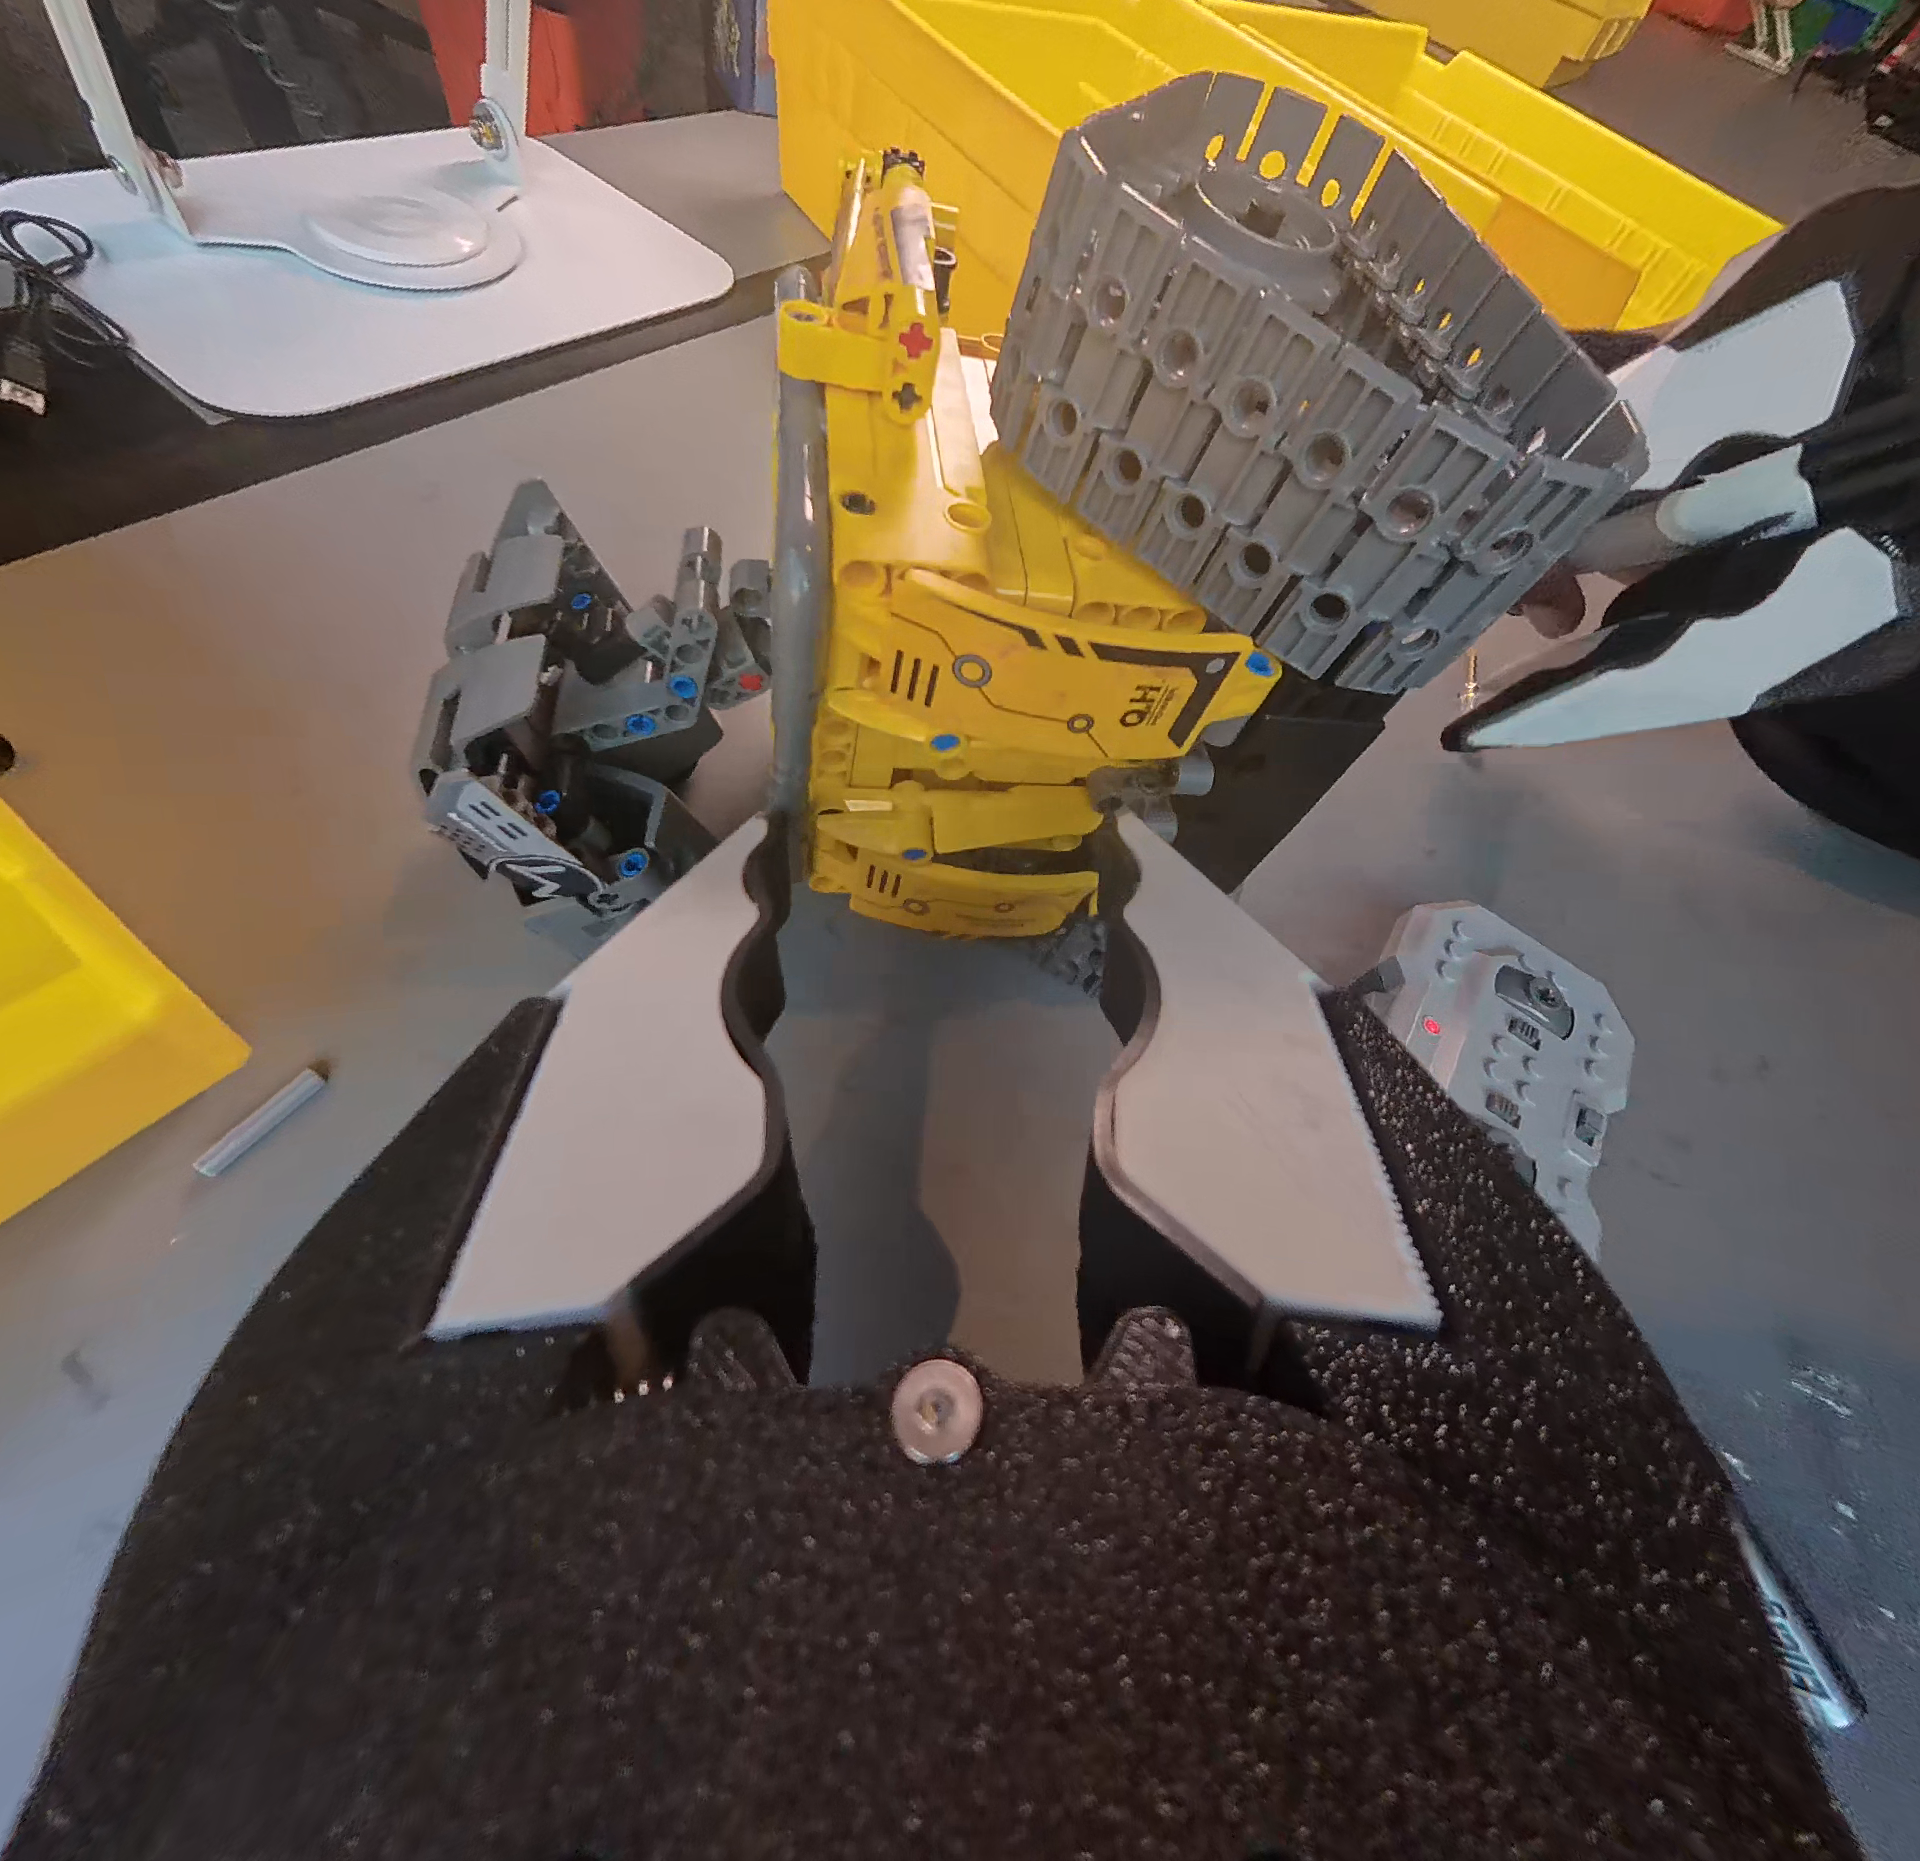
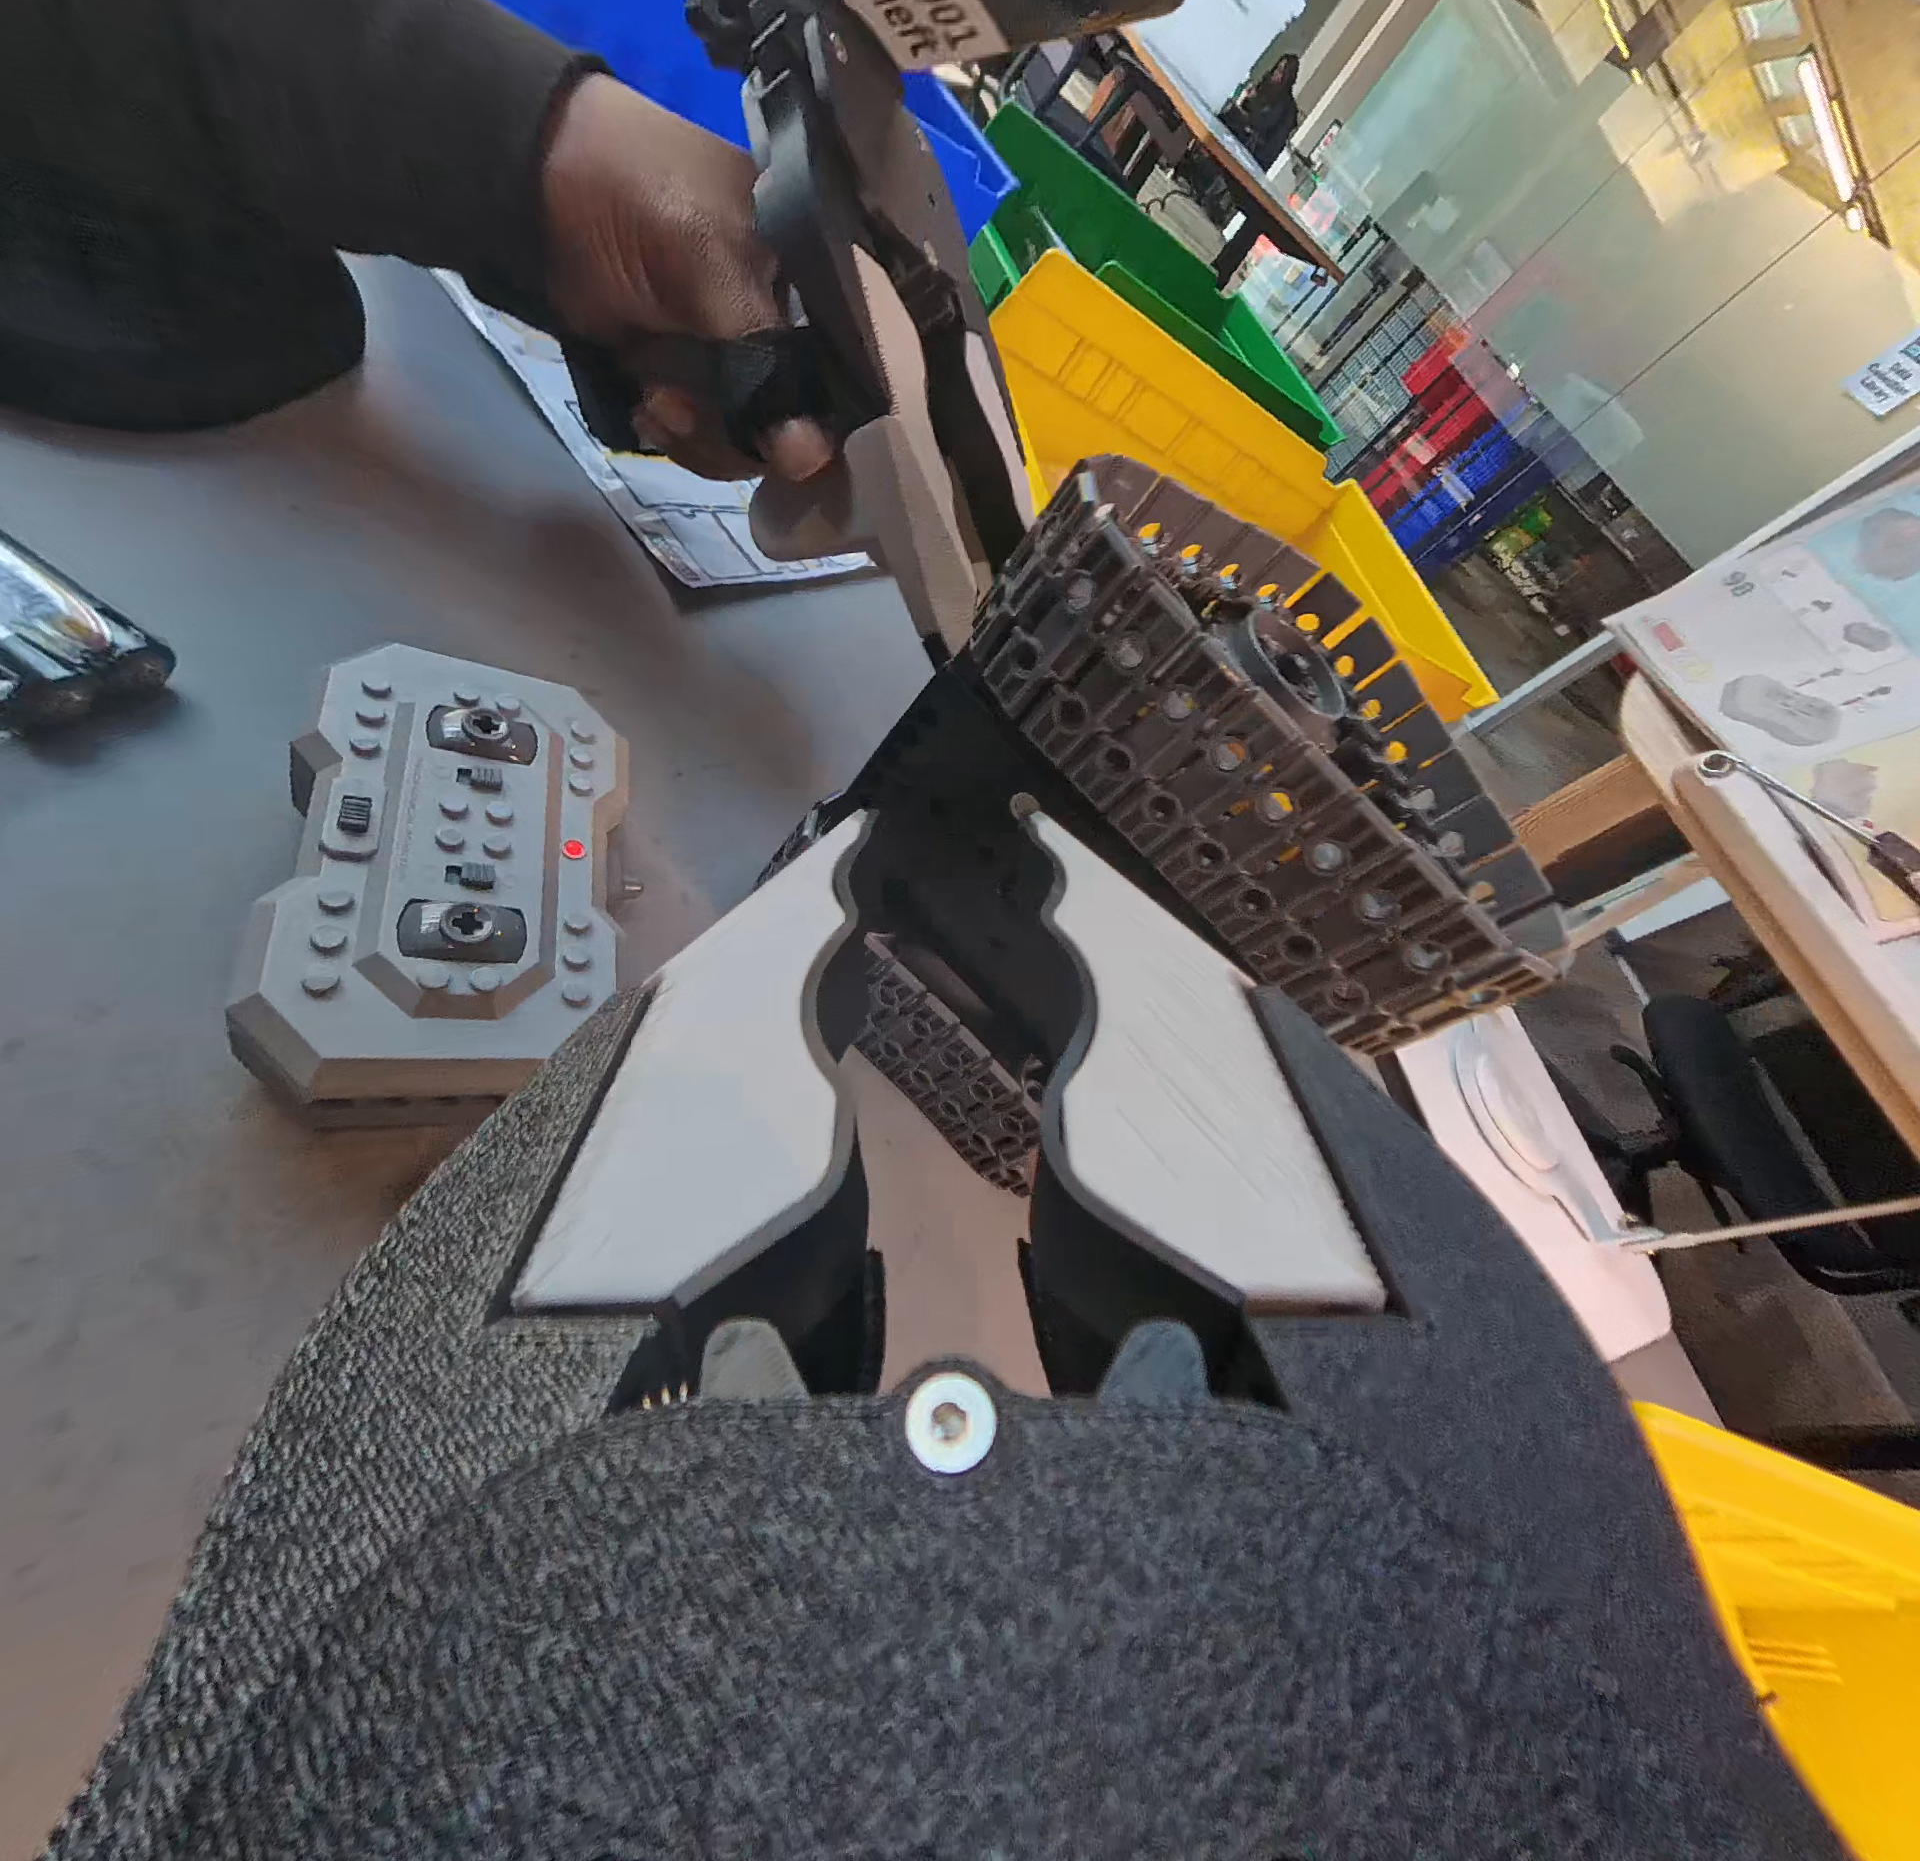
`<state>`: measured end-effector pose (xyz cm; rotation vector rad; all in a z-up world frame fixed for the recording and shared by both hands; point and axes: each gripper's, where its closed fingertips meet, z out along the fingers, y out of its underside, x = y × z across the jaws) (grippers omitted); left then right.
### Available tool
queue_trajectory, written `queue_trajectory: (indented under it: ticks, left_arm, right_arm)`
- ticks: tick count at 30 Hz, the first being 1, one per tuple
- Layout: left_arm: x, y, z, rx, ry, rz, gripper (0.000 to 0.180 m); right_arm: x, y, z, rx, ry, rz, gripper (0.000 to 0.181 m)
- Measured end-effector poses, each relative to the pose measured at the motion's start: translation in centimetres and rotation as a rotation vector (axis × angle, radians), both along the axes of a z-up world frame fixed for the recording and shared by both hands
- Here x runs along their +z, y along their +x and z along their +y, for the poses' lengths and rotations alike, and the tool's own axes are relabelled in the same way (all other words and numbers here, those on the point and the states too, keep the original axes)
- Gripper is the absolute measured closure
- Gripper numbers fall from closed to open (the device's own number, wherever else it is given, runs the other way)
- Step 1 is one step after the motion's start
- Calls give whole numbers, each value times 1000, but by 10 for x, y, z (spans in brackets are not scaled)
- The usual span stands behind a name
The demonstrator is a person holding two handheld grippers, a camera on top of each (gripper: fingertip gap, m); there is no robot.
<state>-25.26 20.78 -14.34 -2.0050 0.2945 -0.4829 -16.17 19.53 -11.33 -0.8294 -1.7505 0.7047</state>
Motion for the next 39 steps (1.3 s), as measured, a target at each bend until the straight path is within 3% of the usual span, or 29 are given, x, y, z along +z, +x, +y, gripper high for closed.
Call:
queue_trajectory:
  ticks: [3, 7, 12, 18, 25, 28, 31, 34, 39]
  left_arm:
    - [-3, -7, 3, 35, 2, 45, 121]
    - [-1, -6, 7, 35, 24, 34, 124]
    - [-6, -6, 17, 28, 47, 123, 142]
    - [1, -12, 17, 50, 82, 256, 171]
    - [23, -18, 16, 100, 184, 455, 176]
    - [45, -21, 14, 145, 275, 599, 176]
    - [70, -12, 9, 176, 389, 814, 176]
    - [74, -1, 7, 176, 406, 979, 175]
    - [55, 8, 14, 158, 412, 1185, 173]
  right_arm:
    - [-5, -4, -1, -16, 92, 10, 154]
    - [31, 0, 4, -59, 140, 142, 154]
    - [46, -6, 29, -169, 209, 125, 126]
    - [33, -11, 50, -283, 308, 70, 128]
    - [30, -6, 51, -287, 376, 63, 134]
    - [25, -1, 56, -304, 388, 35, 141]
    - [6, -4, 56, -298, 377, -22, 161]
    - [-29, -12, 62, -318, 382, -131, 156]
    - [-82, -18, 76, -349, 193, -315, 149]
